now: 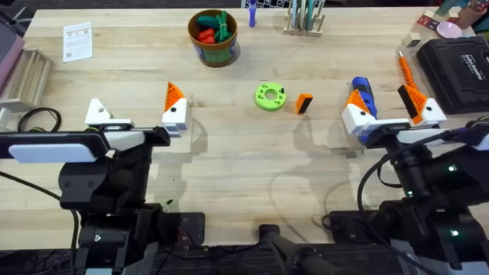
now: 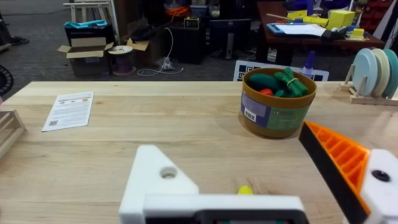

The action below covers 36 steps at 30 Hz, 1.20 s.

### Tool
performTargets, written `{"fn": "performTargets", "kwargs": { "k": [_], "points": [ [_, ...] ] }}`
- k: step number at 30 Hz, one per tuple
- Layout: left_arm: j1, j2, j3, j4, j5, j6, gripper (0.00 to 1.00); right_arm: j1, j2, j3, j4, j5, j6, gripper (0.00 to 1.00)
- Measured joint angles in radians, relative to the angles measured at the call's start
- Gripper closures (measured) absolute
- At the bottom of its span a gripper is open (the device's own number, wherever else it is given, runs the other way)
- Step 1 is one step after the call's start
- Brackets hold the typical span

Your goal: Pick up the gripper from the table and insert it into the empty holder that is missing its gripper. Then pick up a screw, insert it into the mounting hole, and use the screwdriver to tighten it. Finally, clean up the table by picking up the vegetable and placing it into the bucket.

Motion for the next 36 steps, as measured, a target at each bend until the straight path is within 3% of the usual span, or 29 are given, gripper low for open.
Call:
{"fn": "performTargets", "kwargs": {
  "k": [11, 16, 20, 27, 36],
  "points": [
    [0.0, 0.0, 0.0, 0.001, 0.0, 0.0, 0.015, 0.0, 0.0, 0.0, 0.002, 0.0, 0.0, 0.01],
    [0.0, 0.0, 0.001, 0.062, -0.005, 0.0, 0.016, 0.0, 0.0, 0.0, 0.06, 0.0, 0.004, 0.01],
    [0.0, 0.0, 0.036, -0.002, -0.005, 0.0, 0.016, 0.0, 0.0, 0.024, 0.059, 0.0, 0.017, 0.01],
    [0.0, 0.07, 0.325, -0.246, -0.027, 0.003, 0.016, 0.0, 0.028, 0.246, 0.014, -0.001, 0.023, 0.01],
    [0.0, 0.448, 0.739, -0.566, -0.038, 0.036, 0.015, 0.0, 0.321, 0.652, -0.404, -0.006, 0.023, 0.01]
  ]
}}
